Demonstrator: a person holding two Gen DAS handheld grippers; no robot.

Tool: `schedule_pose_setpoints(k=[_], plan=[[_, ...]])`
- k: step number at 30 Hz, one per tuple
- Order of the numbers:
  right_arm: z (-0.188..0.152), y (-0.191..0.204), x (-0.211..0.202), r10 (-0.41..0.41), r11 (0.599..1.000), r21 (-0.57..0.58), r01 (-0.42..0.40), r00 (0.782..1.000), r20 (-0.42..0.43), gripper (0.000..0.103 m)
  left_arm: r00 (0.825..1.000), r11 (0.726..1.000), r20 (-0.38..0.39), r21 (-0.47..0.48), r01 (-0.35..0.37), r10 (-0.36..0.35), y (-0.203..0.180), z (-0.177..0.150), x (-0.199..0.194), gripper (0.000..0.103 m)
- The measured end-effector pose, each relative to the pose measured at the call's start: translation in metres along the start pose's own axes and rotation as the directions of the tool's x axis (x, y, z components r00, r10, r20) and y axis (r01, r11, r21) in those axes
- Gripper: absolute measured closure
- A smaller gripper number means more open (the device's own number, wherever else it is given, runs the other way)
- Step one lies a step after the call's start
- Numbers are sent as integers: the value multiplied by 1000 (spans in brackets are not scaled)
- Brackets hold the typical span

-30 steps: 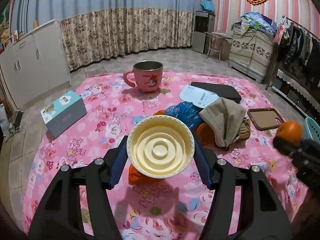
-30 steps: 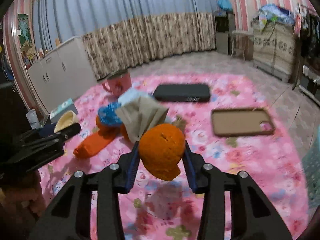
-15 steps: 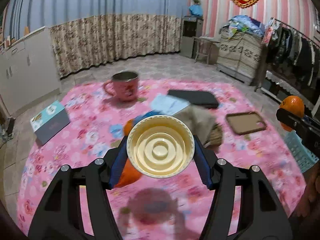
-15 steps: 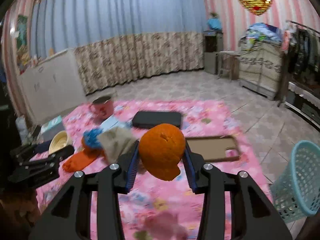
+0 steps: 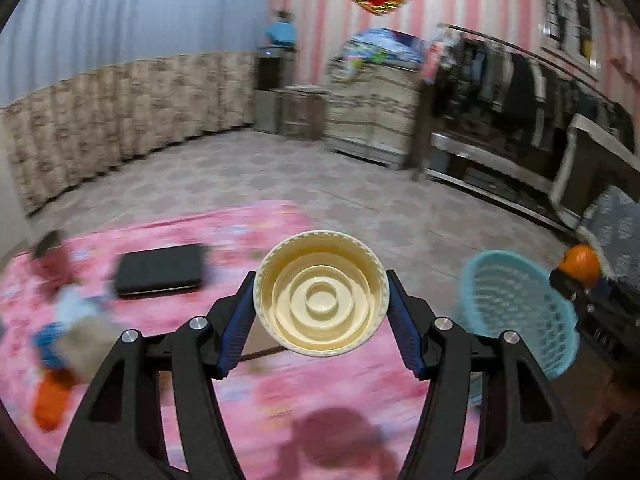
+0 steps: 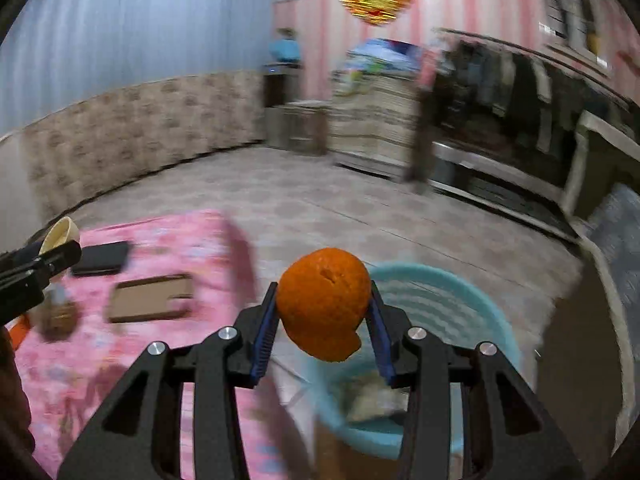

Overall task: Collect trash
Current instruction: 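Drop the lid and orange into the wastebasket, opening both grippers, then move both tools back over the table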

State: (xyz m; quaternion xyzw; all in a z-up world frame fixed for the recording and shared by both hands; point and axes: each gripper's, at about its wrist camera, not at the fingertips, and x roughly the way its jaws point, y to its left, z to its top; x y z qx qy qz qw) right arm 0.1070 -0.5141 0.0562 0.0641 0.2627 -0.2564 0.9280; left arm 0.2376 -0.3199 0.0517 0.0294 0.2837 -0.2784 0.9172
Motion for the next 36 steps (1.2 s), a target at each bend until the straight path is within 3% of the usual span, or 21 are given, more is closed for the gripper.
schedule_pose_setpoints(k=[5, 10, 17, 23, 25, 26, 27, 28, 36], plan=[[-10, -63, 7, -17, 989, 150, 19, 1000, -17, 61, 994, 992, -46, 78, 100, -96, -82, 1, 37, 42], [-19, -97, 8, -38, 969, 242, 42, 999, -20, 60, 986, 979, -76, 130, 158, -149, -122, -4, 54, 42], [-25, -105, 14, 1, 965, 263, 5, 1000, -22, 60, 980, 974, -100, 128, 186, -173, -133, -6, 70, 42], [-29, -106, 17, -12, 963, 268, 19, 1000, -27, 60, 974, 967, -105, 136, 216, -203, -147, -5, 73, 42], [-31, -109, 20, -25, 962, 272, 32, 999, -30, 55, 971, 964, -108, 136, 227, -214, -151, -4, 74, 42], [-32, -110, 20, -28, 960, 278, 34, 999, -27, 43, 970, 962, -109, 143, 234, -219, -153, -3, 74, 41], [-31, -112, 20, -22, 958, 285, 27, 999, -23, 39, 971, 962, -105, 149, 230, -215, -155, -3, 74, 33], [-32, -114, 20, -12, 954, 298, 17, 1000, -18, 39, 972, 963, -100, 150, 225, -211, -155, -3, 73, 27], [-29, -112, 17, -9, 954, 300, 9, 1000, -3, 39, 972, 964, -94, 138, 226, -214, -153, -4, 73, 27]])
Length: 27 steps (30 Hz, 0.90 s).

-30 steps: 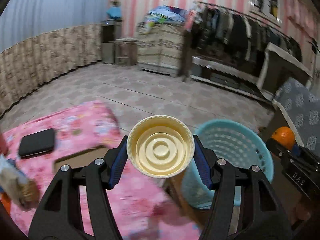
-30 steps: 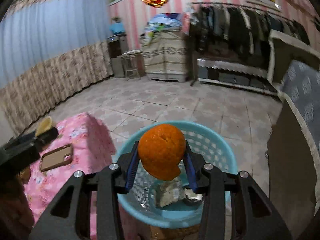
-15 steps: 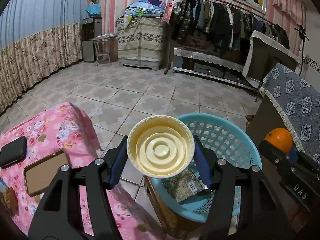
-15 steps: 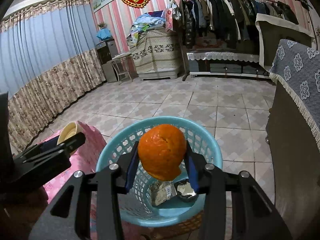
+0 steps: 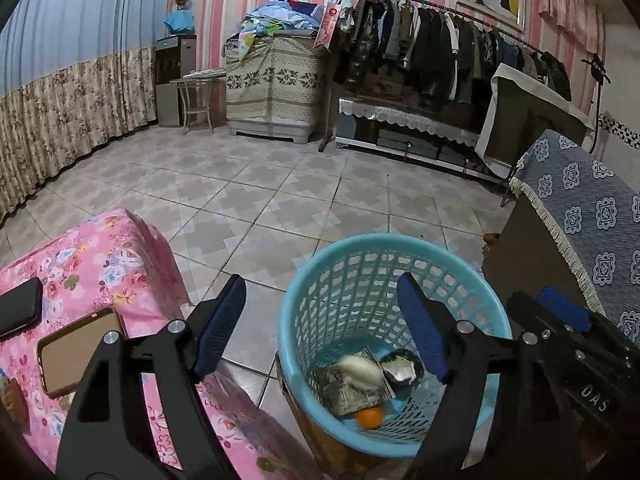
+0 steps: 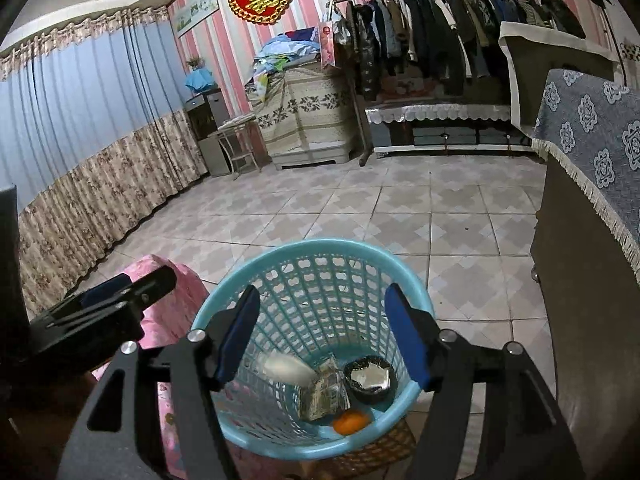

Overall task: Collect trash
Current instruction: 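Move both tools back over the table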

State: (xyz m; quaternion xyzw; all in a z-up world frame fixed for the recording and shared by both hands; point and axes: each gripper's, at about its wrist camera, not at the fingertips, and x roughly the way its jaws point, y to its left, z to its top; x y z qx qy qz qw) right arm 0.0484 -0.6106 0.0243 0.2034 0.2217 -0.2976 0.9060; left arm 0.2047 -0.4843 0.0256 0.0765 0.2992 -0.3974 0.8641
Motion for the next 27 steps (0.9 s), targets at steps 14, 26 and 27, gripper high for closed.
schedule_pose_setpoints(k=[14, 26, 27], plan=[[9, 60, -19, 83, 990, -113, -78, 996, 44, 38, 985, 987, 57, -26, -159, 160, 94, -19, -95, 27], [-57, 317, -47, 480, 785, -389, -483, 870, -112, 25, 742, 720, 41, -287, -632, 669, 340, -114, -301, 13], [-70, 333, -49, 487, 771, -404, -493, 864, -127, 25, 720, 694, 38, -307, -651, 692, 351, -125, -308, 13]])
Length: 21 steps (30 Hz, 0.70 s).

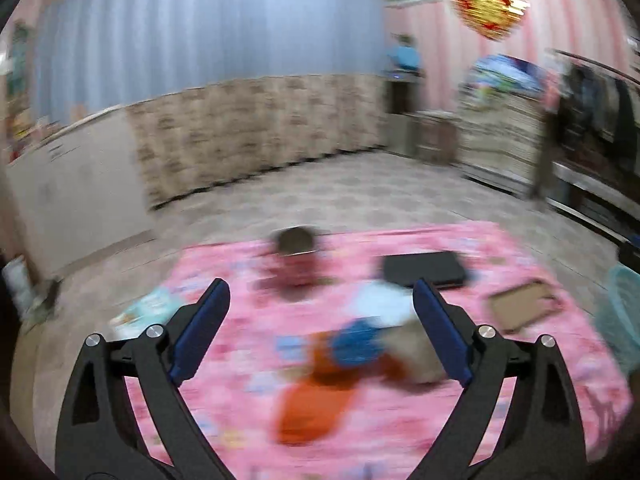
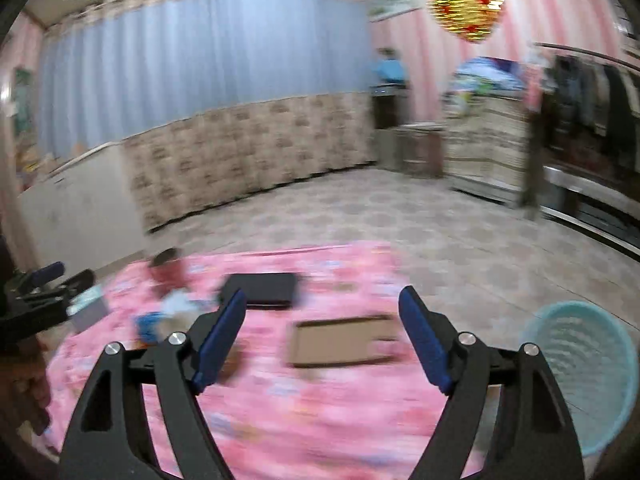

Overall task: Collect trash
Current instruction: 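Move both tools back over the table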

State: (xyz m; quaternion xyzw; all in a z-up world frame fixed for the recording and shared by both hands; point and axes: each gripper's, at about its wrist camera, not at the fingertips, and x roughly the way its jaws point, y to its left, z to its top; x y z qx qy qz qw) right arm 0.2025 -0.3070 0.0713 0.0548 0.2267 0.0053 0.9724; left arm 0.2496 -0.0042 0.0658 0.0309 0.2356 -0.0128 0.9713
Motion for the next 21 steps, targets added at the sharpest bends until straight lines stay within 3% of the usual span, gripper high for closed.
schedule_pose_setpoints(k=[1, 3, 6, 11, 16, 21], plan=[[-6, 23, 8, 10, 1000, -28, -10, 1000, 2, 25, 1000, 1000, -3, -14, -13, 13, 13, -8, 4, 13], [-17, 46, 16, 25, 998, -65, -25, 1000, 1, 25, 997, 1000, -82, -1, -4, 4, 33, -25, 18, 13], [-30, 70, 28, 39, 996, -83, -42, 999, -37, 25, 994, 1000, -108, -8, -11, 10, 46, -30, 26, 13], [-42, 77, 36, 51, 995, -86, -57, 997, -62, 24, 992, 997, -115, -55, 50, -56, 37, -26, 28, 13], [-44, 64, 43, 58, 996, -64, -63, 994, -89, 24, 992, 999, -123, 45, 7, -2, 12, -36, 26, 13], [-42, 74, 56, 83, 992, -84, -92, 991, -104, 24, 985, 1000, -170, 22, 11, -7, 14, -44, 37, 13]])
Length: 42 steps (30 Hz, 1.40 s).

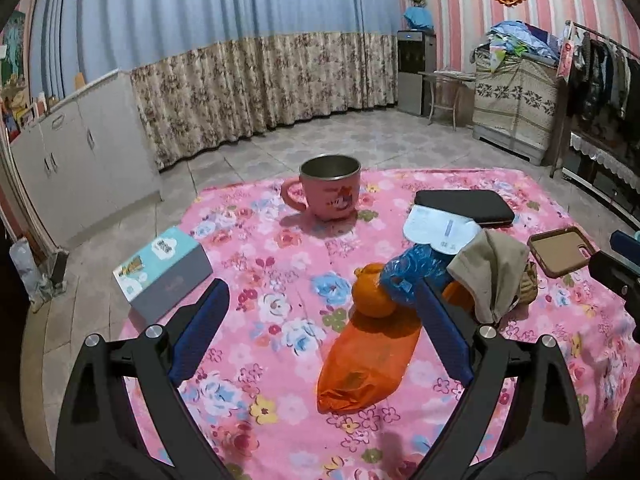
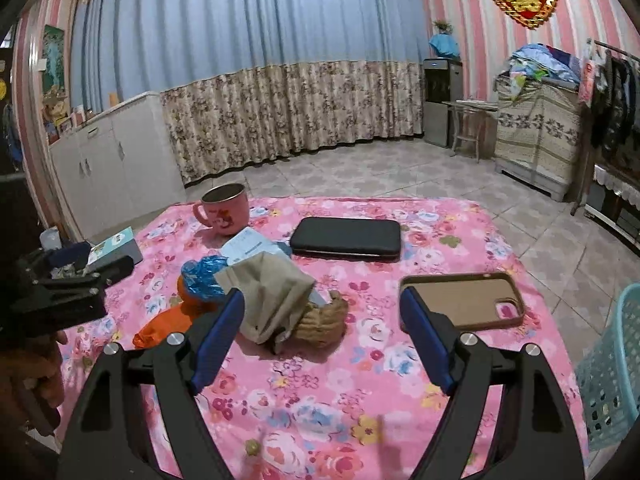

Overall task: Collect trash
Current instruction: 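Move both tools back over the table, then grasp the beige cloth with the right gripper while the left gripper grasps the blue bag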

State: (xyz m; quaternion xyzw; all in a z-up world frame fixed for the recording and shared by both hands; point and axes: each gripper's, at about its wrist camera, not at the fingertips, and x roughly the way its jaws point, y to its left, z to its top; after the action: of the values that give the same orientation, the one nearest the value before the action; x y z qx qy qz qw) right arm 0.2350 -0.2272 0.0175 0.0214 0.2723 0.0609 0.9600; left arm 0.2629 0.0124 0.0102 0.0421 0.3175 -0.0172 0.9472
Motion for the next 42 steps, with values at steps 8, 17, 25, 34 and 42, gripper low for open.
schedule_pose_setpoints(k=[8, 17, 25, 34, 42], plan=[[4, 18, 32, -5, 994, -106, 0, 999, -49, 24, 1000, 1000, 5, -22, -11, 11, 12, 4, 14, 13], [4, 22, 91, 18, 997, -68, -29, 988, -157, 28, 1000, 1000, -9, 7, 0, 0, 4, 7, 32, 13], [8, 20, 76, 66, 992, -102, -80, 989, -135, 80, 1000, 1000, -16, 26, 13, -12, -4, 5, 38, 12], [31, -22, 26, 60, 998, 20, -60, 998, -5, 80, 998, 996, -3, 66, 59, -59, -25, 0, 38, 13], [35, -41, 19, 36, 998, 48, -37, 999, 11, 79, 990, 988, 28, 76, 135, -138, -53, 6, 34, 13]])
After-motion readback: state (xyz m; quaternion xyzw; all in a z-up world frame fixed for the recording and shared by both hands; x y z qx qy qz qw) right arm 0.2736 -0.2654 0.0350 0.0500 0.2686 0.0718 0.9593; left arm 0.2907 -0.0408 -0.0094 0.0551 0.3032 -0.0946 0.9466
